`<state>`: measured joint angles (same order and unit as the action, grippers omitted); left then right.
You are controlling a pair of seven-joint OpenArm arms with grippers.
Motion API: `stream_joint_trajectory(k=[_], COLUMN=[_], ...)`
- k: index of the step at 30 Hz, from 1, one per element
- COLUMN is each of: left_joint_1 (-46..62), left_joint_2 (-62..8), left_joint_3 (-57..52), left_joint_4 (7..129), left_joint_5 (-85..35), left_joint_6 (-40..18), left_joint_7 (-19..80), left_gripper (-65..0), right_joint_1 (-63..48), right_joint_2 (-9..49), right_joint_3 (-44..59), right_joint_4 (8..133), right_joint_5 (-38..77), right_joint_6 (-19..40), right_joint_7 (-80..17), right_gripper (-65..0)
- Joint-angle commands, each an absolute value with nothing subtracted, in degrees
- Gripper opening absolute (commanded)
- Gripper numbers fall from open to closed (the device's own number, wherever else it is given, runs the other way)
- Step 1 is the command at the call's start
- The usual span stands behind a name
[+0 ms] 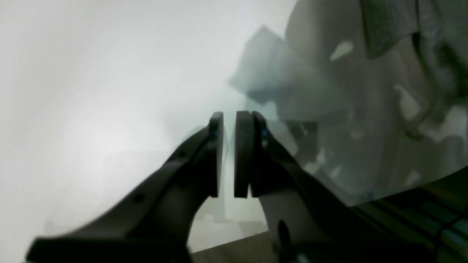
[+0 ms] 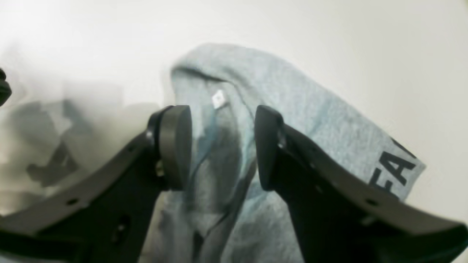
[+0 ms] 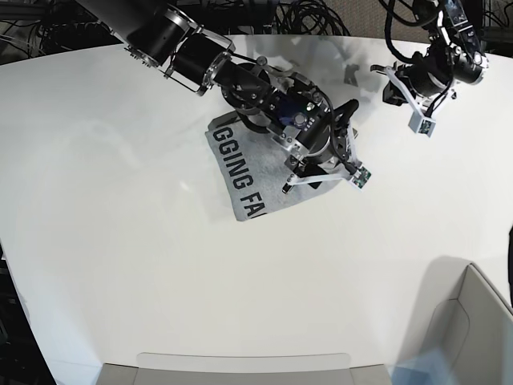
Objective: Fold the T-shirt properly
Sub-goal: 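Lift the folded bundle with the right gripper and flip it over, then grasp the bundle with both grippers and fold it in half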
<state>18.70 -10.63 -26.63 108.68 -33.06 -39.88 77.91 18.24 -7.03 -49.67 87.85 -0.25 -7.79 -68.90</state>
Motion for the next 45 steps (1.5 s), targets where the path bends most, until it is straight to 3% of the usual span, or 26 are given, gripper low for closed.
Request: stream_joint_trajectory(k=[1,7,10,15,16,22,26,34,45], left_joint_1=[18.5,17.9,15.3,11.2,10.6,8.6,8.7,5.7,1.5], left_joint_2=[-11.2,-10.9,-10.4,-9.5,-9.5,-9.5,-9.5,-9.9,-10.0], left_joint_3=[-26.9,-26.8,-26.6,-20.9,-19.2,-7.7,-0.8,10.5,-0.6], left_joint_4=[109.6,109.6,109.8,109.8,109.8,112.7,115.6,109.3,98.8], left_joint_5=[-33.7,-34.0,-34.2,-34.2,-34.2,-34.2,-34.1,-27.6,-16.5], left_joint_6=[-40.0,-40.0,-40.0,-40.0,-40.0,-40.0,-40.0,-40.0,-40.0], left_joint_7=[77.4,77.2,77.2,77.3,77.3,76.9,72.5,70.9,71.3], left_gripper=[-59.2,-59.5,-59.7,-64.9,-65.0,-65.0,-65.0,-65.0,-65.0], right_joint_1=[19.5,17.9,17.9,15.5,15.2,15.6,16.9,16.7,8.8], right_joint_2=[-8.0,-5.1,-2.6,-0.9,-0.8,1.0,1.2,2.2,6.0], right_joint_3=[-49.4,-39.4,-35.3,-24.5,-22.3,-12.0,-10.8,-11.3,-18.9], right_joint_4=[90.0,96.5,96.9,96.9,96.7,92.9,87.6,82.6,87.9], right_joint_5=[-0.4,-0.1,0.0,0.0,0.0,-0.2,-0.4,-0.4,-0.4], right_joint_6=[-8.2,-7.7,-5.7,1.6,3.6,18.4,23.5,24.7,29.8], right_joint_7=[-66.9,-62.5,-62.5,-62.5,-62.5,-62.5,-62.3,-62.2,-62.3], right_gripper=[-37.0,-38.0,-45.5,-64.1,-65.0,-65.0,-65.0,-65.0,-65.0])
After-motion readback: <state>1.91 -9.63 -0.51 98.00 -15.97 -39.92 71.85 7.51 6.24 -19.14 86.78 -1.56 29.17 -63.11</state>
